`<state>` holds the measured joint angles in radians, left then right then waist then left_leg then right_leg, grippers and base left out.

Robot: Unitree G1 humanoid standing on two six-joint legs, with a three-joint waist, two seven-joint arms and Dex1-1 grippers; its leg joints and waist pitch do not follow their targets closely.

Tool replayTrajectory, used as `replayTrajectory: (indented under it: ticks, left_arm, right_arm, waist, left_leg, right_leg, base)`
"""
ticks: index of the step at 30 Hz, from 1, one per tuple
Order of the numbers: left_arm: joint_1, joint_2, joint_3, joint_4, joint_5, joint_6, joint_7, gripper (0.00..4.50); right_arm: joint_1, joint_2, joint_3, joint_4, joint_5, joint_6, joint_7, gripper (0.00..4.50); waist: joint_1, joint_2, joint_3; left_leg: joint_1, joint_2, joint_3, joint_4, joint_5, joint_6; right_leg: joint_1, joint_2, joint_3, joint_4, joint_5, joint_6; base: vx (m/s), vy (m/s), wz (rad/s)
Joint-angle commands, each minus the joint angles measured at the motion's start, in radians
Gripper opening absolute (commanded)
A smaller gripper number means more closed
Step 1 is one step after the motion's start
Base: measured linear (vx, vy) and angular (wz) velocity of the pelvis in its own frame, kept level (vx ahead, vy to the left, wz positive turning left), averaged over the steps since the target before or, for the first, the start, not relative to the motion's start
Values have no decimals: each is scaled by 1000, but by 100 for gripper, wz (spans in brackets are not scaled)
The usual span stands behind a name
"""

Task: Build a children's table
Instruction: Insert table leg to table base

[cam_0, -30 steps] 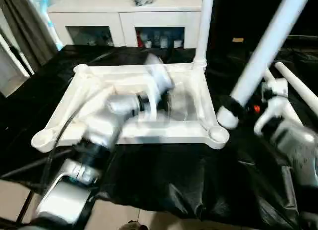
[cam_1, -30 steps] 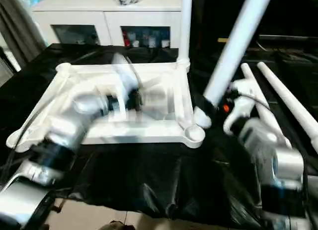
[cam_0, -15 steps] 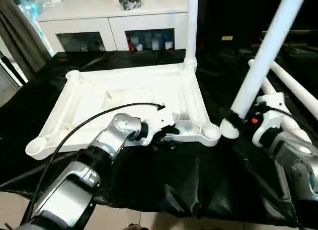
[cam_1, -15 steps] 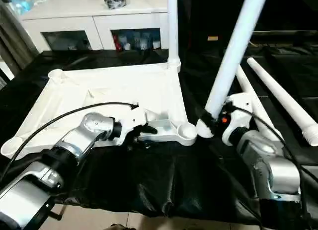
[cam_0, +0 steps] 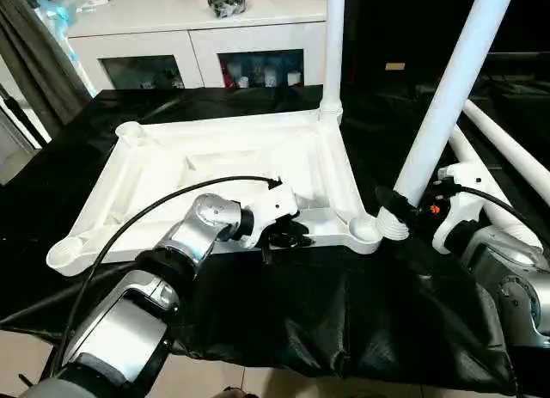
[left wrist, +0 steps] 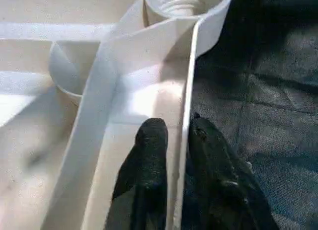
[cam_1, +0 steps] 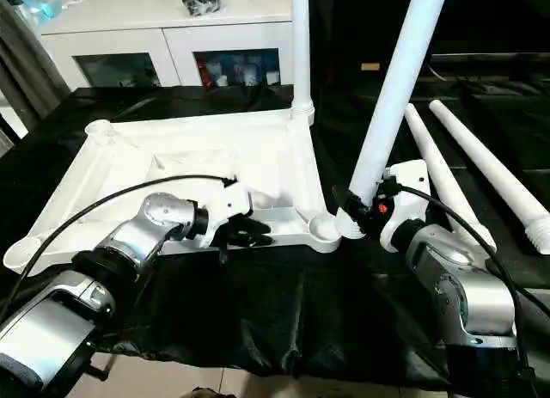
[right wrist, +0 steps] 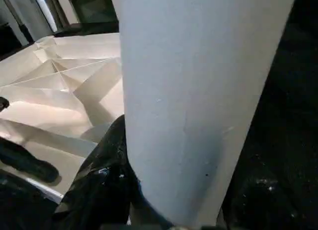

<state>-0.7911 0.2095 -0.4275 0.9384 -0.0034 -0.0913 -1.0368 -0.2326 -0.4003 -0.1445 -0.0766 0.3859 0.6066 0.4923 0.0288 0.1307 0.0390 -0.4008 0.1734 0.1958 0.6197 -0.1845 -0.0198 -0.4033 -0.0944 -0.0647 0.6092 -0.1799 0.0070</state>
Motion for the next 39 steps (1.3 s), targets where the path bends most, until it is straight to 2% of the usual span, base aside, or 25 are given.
replayTrajectory:
  ticks: [1, 7, 13, 17, 18, 19, 20, 21, 22, 23, 24, 25, 26, 27, 28, 30, 32, 33, 34, 36, 39]
  left_arm:
    - [-24, 6, 15, 18, 19, -11, -9, 55]
    - [-27, 2, 13, 43, 32, -29, -20, 2]
    - [-29, 1, 18, 53, 39, -26, -25, 0]
    - [-1, 20, 33, 5, 31, 9, -55, 0]
    - [13, 29, 38, -23, 23, 27, -62, 0]
    - [22, 36, 41, -42, 17, 40, -66, 0]
    - [39, 47, 46, -76, 10, 68, -67, 0]
    - [58, 60, 50, -114, 4, 94, -66, 0]
    - [70, 67, 52, -137, 1, 104, -67, 0]
    - [79, 72, 53, -154, -1, 111, -68, 0]
    - [114, 92, 60, -228, -11, 142, -76, 0]
    - [118, 93, 60, -235, -12, 145, -77, 0]
    - [133, 102, 63, -271, -16, 162, -81, 0]
    - [148, 109, 67, -308, -19, 183, -82, 0]
    - [170, 118, 72, -364, -22, 219, -79, 0]
    - [182, 122, 74, -395, -23, 238, -78, 0]
    - [187, 123, 75, -409, -22, 254, -74, 0]
    - [194, 125, 75, -430, -24, 272, -70, 0]
    - [194, 125, 75, -430, -24, 272, -70, 0]
    - [208, 130, 73, -479, -27, 310, -62, 0]
    - [213, 131, 73, -507, -25, 332, -55, 0]
  right_arm:
    - [-5, -4, 18, -26, -4, -12, 10, 189]
    - [-8, -12, 28, -25, -5, -10, 27, 189]
    - [-19, -32, 62, -24, -3, -3, 72, 189]
    - [-58, -62, 111, -13, -8, -3, 138, 189]
    - [-71, -67, 121, -5, -11, -3, 150, 189]
    - [-79, -70, 127, 1, -13, -3, 157, 189]
    - [-92, -77, 140, 12, -17, -2, 173, 189]
    - [-105, -82, 153, 27, -22, -3, 187, 189]
    - [-111, -83, 160, 36, -26, -6, 193, 189]
    - [-115, -84, 165, 43, -29, -9, 197, 189]
    - [-132, -85, 184, 75, -46, -29, 209, 189]
    - [-134, -84, 186, 78, -48, -31, 209, 189]
    - [-143, -81, 190, 94, -52, -38, 212, 189]
    - [-149, -80, 194, 106, -55, -42, 214, 189]
    - [-158, -78, 202, 122, -53, -42, 226, 189]
    - [-162, -78, 207, 130, -51, -39, 234, 189]
    - [-163, -77, 211, 135, -51, -39, 239, 189]
    - [-163, -73, 217, 136, -49, -37, 245, 189]
    - [-163, -73, 217, 136, -49, -37, 245, 189]
    - [-165, -64, 228, 140, -47, -31, 258, 189]
    - [-166, -60, 232, 143, -46, -31, 265, 189]
  waist:
    - [-2, -27, -66]
    - [-5, -31, -67]
    - [-8, -31, -65]
    - [-13, -30, -64]
    - [-14, -32, -66]
    - [-17, -33, -65]
    - [-18, -40, -67]
    - [-19, -38, -66]
    - [-13, -47, -70]
    - [-17, -44, -65]
    - [-19, -68, -65]
    - [-15, -60, -67]
    - [-15, -54, -64]
    - [-17, -71, -64]
    - [-12, -64, -64]
    - [-14, -63, -60]
    - [-13, -67, -59]
    - [-11, -87, -59]
    - [-7, -81, -59]
    - [-5, -78, -57]
    - [-6, -80, -57]
  left_leg:
    - [23, 43, -29, -74, -214, 58]
    - [19, 43, -29, -74, -193, 70]
    - [20, 42, -29, -73, -206, 75]
    - [20, 43, -29, -74, -217, 72]
    - [17, 44, -32, -74, -206, 75]
    - [15, 46, -32, -75, -198, 79]
    - [16, 47, -31, -73, -189, 85]
    - [16, 46, -30, -73, -183, 89]
    - [16, 50, -31, -71, -161, 96]
    - [17, 47, -26, -71, -164, 99]
    - [14, 49, -25, -72, -165, 96]
    - [14, 51, -30, -72, -157, 92]
    - [18, 49, -26, -72, -161, 92]
    - [17, 51, -25, -73, -165, 90]
    - [21, 55, -28, -75, -162, 81]
    - [24, 54, -25, -78, -177, 73]
    - [25, 54, -24, -78, -189, 66]
    - [22, 53, -23, -79, -182, 69]
    - [21, 54, -25, -78, -178, 68]
    - [22, 55, -25, -79, -176, 63]
    - [23, 53, -24, -78, -177, 59]
  right_leg:
    - [48, -55, 33, -89, -276, -198]
    - [51, -55, 33, -85, -240, -206]
    - [51, -56, 32, -89, -267, -208]
    - [50, -55, 32, -90, -284, -205]
    - [54, -57, 32, -84, -263, -213]
    - [53, -56, 32, -81, -245, -220]
    - [54, -58, 33, -77, -236, -229]
    - [53, -58, 33, -80, -237, -229]
    - [53, -61, 35, -72, -228, -234]
    - [46, -56, 34, -79, -243, -232]
    - [49, -56, 34, -79, -236, -235]
    - [52, -61, 35, -70, -227, -239]
    - [44, -58, 35, -76, -241, -234]
    - [46, -57, 35, -77, -243, -236]
    - [45, -59, 36, -70, -231, -240]
    - [41, -54, 37, -74, -228, -244]
    - [42, -55, 39, -74, -226, -247]
    - [45, -56, 41, -74, -213, -247]
    - [47, -59, 41, -69, -215, -248]
    - [45, -60, 42, -71, -226, -245]
    - [44, -57, 42, -71, -217, -246]
  base:
    - [0, 0, 0]
    - [0, 0, 0]
    - [0, 0, 0]
    - [0, 0, 0]
    - [0, 0, 0]
    - [0, 0, 0]
    - [0, 0, 0]
    - [0, 0, 0]
    - [0, 0, 0]
    - [0, 0, 0]
    - [0, 0, 0]
    - [0, 0, 0]
    - [0, 0, 0]
    - [0, 0, 0]
    - [0, 0, 0]
    - [0, 0, 0]
    - [0, 0, 0]
    - [0, 0, 0]
    - [0, 0, 0]
    - [0, 0, 0]
    - [0, 0, 0]
